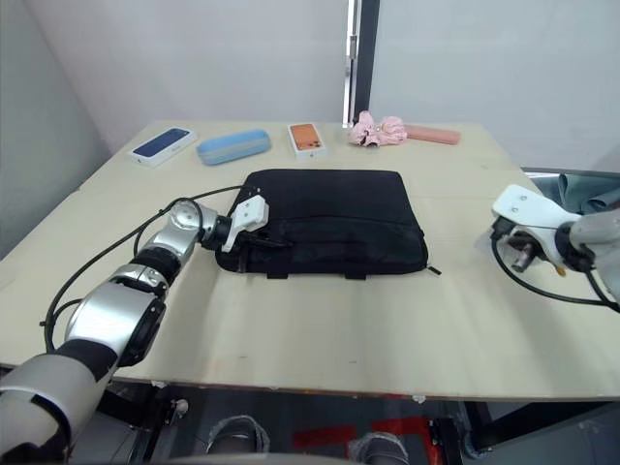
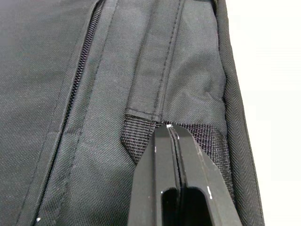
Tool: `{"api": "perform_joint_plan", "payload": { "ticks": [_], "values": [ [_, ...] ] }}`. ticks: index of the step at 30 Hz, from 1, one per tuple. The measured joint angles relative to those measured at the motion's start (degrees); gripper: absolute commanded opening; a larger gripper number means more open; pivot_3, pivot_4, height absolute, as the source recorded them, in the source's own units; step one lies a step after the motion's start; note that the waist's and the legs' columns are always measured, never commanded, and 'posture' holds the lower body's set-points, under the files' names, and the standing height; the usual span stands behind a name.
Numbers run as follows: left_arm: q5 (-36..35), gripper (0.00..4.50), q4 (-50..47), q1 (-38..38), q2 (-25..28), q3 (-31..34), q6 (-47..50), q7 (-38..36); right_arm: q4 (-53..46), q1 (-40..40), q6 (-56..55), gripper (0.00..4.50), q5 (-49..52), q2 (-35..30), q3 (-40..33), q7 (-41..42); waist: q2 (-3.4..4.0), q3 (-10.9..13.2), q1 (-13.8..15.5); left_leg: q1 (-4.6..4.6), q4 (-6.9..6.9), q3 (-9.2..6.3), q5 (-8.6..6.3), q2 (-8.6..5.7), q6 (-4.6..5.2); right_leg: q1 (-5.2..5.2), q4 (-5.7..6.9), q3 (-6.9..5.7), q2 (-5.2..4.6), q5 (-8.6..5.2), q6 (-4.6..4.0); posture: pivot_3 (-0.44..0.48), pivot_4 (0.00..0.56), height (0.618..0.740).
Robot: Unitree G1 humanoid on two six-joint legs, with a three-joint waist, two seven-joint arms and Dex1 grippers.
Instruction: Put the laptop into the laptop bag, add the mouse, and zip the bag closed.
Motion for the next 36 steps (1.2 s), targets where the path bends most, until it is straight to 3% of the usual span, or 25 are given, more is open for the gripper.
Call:
{"api": "perform_joint_plan", "payload": {
  "ticks": [18,26,36],
  "values": [
    [0.44,0.0,-0.02,-0.5,0.75,-0.33,-0.58,-1.56,8.85,-17.56,0.13,0.03,-18.19,12.39,15.75,-4.99,0.03,0.07,-0.66,-0.03,-0.24,0.09,0.0,-0.02,0.0,-0.07,-0.17,0.01,0.02,0.04,-0.07,0.0,0.15,0.74],
    [1.05,0.0,-0.36,-0.43,0.91,-0.33,-1.02,-1.62,14.75,-20.4,-2.6,0.03,-20.26,25.06,15.97,-10.76,0.08,0.05,-0.89,-0.02,-0.25,0.15,0.0,-0.02,0.0,-0.12,-0.12,0.01,0.02,0.06,-0.09,0.0,0.15,0.74],
    [1.16,0.0,-0.6,-0.08,1.16,-0.33,-1.64,-2.05,26.27,-24.87,-3.28,0.03,-23.79,30.31,15.22,-18.75,0.09,0.04,-1.06,0.01,-0.27,0.2,0.0,-0.03,-0.01,-0.1,-0.16,0.01,0.03,0.07,-0.1,0.0,0.15,0.74]
  ]
}}
